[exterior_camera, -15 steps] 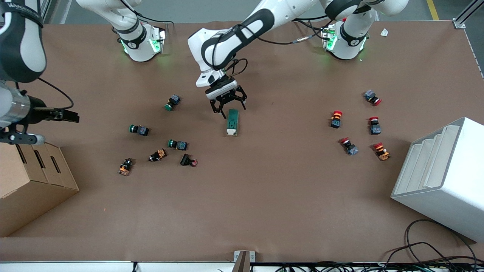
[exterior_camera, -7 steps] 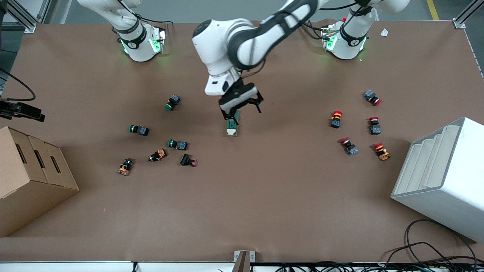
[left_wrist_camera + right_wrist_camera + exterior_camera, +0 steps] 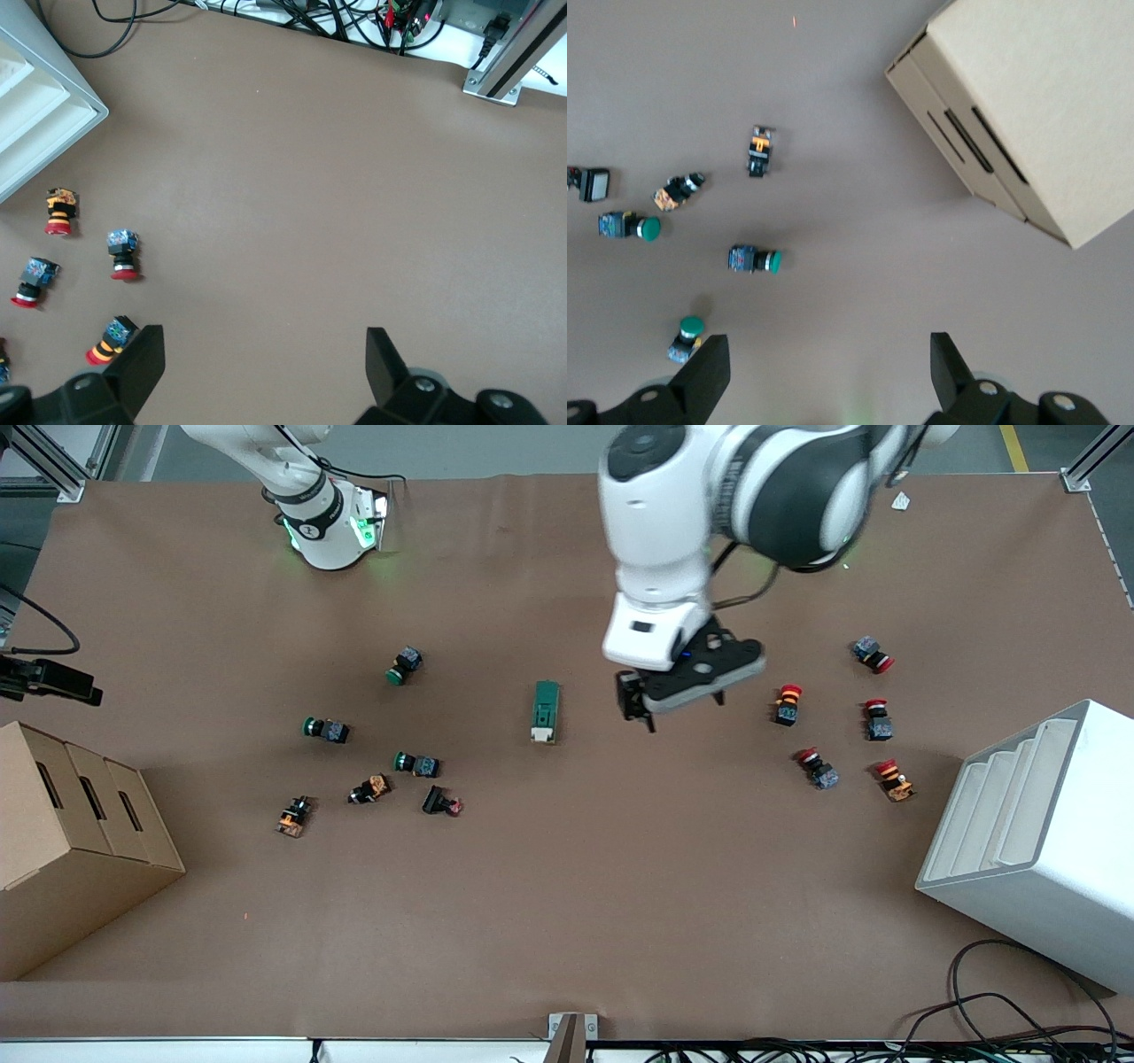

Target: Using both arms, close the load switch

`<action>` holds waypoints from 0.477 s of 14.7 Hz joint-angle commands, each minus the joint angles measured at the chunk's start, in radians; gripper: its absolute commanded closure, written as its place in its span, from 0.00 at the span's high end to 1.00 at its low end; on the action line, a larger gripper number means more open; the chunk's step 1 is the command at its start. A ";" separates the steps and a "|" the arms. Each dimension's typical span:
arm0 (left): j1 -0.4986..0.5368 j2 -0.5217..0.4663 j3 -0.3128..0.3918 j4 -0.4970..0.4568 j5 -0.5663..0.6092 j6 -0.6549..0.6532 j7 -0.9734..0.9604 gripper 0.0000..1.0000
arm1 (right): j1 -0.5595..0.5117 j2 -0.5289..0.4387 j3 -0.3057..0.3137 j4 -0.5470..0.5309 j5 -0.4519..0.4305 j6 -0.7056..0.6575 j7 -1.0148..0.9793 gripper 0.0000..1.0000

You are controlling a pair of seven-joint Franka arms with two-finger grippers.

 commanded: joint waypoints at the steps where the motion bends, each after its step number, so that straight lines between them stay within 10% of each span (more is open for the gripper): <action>1: 0.052 -0.043 0.010 0.013 -0.089 -0.006 0.080 1.00 | -0.004 -0.001 0.011 0.023 -0.002 -0.050 0.003 1.00; 7: 0.239 -0.211 0.065 -0.020 -0.353 -0.018 0.457 1.00 | -0.004 -0.008 0.014 0.060 0.014 -0.114 -0.006 1.00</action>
